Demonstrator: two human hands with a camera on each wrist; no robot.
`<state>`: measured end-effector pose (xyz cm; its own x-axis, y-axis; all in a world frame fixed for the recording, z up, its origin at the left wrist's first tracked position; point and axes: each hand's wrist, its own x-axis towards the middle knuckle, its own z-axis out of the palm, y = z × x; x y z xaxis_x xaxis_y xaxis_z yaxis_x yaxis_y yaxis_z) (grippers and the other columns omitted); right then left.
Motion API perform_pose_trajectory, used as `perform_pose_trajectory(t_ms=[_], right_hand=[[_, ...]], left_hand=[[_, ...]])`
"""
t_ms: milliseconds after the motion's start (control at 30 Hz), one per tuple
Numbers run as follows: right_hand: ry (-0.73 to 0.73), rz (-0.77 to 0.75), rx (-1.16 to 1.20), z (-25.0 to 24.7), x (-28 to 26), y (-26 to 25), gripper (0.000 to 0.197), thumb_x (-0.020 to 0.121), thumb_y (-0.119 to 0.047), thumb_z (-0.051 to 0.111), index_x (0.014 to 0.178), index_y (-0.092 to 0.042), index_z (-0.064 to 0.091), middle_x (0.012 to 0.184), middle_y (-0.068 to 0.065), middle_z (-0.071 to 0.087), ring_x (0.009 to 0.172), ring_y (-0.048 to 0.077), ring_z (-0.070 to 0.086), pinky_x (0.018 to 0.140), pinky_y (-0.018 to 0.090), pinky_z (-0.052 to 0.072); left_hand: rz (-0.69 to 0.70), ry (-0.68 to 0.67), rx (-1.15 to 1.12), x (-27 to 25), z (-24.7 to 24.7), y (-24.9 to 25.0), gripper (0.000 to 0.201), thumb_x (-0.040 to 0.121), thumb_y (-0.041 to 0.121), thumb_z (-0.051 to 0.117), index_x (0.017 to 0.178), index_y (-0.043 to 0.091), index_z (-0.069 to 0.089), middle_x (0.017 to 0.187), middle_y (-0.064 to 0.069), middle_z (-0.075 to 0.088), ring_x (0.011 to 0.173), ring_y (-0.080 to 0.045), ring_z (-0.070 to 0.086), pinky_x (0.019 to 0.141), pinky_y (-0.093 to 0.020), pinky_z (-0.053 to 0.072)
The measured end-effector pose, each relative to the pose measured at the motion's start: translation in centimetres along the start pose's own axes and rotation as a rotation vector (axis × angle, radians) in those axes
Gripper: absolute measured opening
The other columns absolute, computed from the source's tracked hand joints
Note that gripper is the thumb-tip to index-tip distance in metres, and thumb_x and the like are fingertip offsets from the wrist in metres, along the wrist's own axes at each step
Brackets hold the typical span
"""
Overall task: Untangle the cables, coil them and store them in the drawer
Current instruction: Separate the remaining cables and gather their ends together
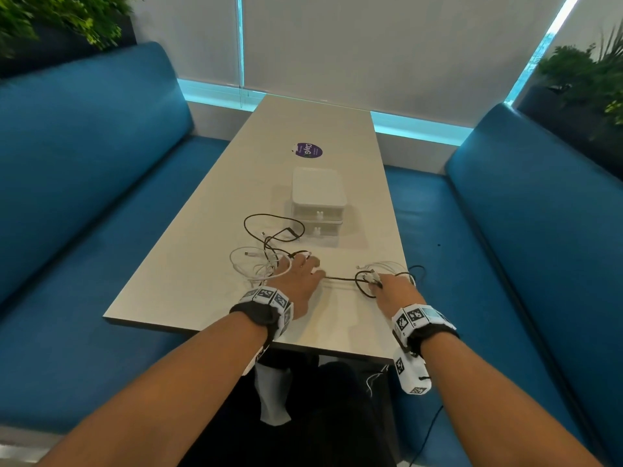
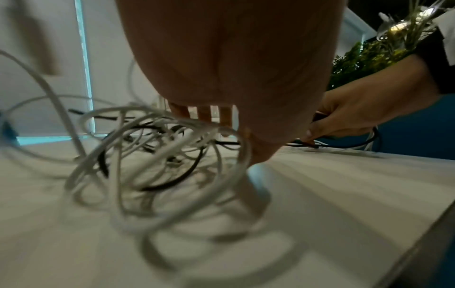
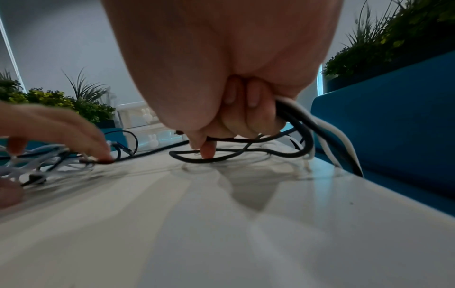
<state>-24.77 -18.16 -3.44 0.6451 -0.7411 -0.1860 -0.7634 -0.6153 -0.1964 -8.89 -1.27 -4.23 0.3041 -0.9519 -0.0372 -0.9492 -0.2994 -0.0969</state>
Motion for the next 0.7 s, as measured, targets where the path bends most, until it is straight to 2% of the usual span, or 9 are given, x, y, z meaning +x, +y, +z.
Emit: perform_pose_trajectory(t_ms=[100,167,267,433,467,567,700], right_hand=[[0.028,0.054,-0.04,-0.1,0.1,0.3,0.03,0.101,-0.041,0.039,0.101,-0.021,0.061,0.092,0.001,0.061,0.081,0.024,0.057,0.074,0.034,0.051],[0.028,0.064,-0.043,0.0,0.0,0.0,0.03,0.102,-0.039,0.04,0.104,-0.018,0.062,0.093,0.004,0.059,0.085,0.025,0.058,0.072,0.033,0.048],[0.052,0.011,-0.017,0.4,0.1,-1.3,0.029,0.102,-0.034,0.041,0.107,-0.015,0.063,0.102,0.007,0.067,0.091,0.027,0.064,0.071,0.031,0.046],[0.111,-0.011,0.035,0.8,0.2,-2.8,0.021,0.101,-0.03,0.043,0.1,-0.017,0.059,0.1,0.007,0.066,0.083,0.026,0.059,0.068,0.032,0.043],[0.113,-0.019,0.054,0.8,0.1,-3.1,0.021,0.101,-0.03,0.043,0.103,-0.016,0.058,0.101,0.008,0.066,0.084,0.027,0.059,0.068,0.032,0.043],[0.143,-0.11,0.13,0.9,-0.3,-3.9,0.032,0.101,-0.028,0.042,0.13,-0.018,0.05,0.105,0.011,0.067,0.096,0.032,0.063,0.074,0.038,0.05],[0.166,-0.204,0.246,1.2,-0.7,-4.5,0.05,0.099,-0.024,0.042,0.148,-0.022,0.034,0.105,0.015,0.067,0.098,0.035,0.062,0.08,0.044,0.053]], left_hand=[[0.02,0.053,-0.032,0.0,0.6,0.1,0.04,0.095,0.025,0.049,0.135,0.026,0.047,0.137,-0.003,0.047,0.13,-0.029,0.039,0.11,-0.051,0.027],[0.02,0.058,-0.015,0.5,0.5,0.2,0.027,0.1,0.03,0.045,0.124,0.022,0.053,0.125,-0.003,0.055,0.122,-0.028,0.043,0.104,-0.048,0.031],[-0.016,0.029,-0.004,1.1,0.3,0.5,0.029,0.101,0.031,0.041,0.121,0.017,0.056,0.123,-0.003,0.056,0.119,-0.026,0.042,0.101,-0.046,0.03],[-0.003,-0.041,0.026,1.3,1.1,0.5,0.024,0.097,0.018,0.05,0.119,0.018,0.059,0.123,-0.005,0.055,0.12,-0.029,0.045,0.104,-0.051,0.029],[-0.001,-0.04,0.035,1.3,1.0,0.6,0.024,0.098,0.016,0.05,0.12,0.02,0.059,0.122,-0.005,0.055,0.12,-0.029,0.046,0.102,-0.051,0.029],[-0.016,-0.026,0.016,1.7,0.7,0.8,0.03,0.098,0.01,0.049,0.123,0.022,0.057,0.12,-0.002,0.057,0.121,-0.028,0.047,0.1,-0.05,0.031],[-0.042,-0.049,0.001,2.1,0.2,1.1,0.033,0.094,0.01,0.048,0.123,0.022,0.057,0.119,-0.001,0.057,0.121,-0.026,0.046,0.099,-0.051,0.031]])
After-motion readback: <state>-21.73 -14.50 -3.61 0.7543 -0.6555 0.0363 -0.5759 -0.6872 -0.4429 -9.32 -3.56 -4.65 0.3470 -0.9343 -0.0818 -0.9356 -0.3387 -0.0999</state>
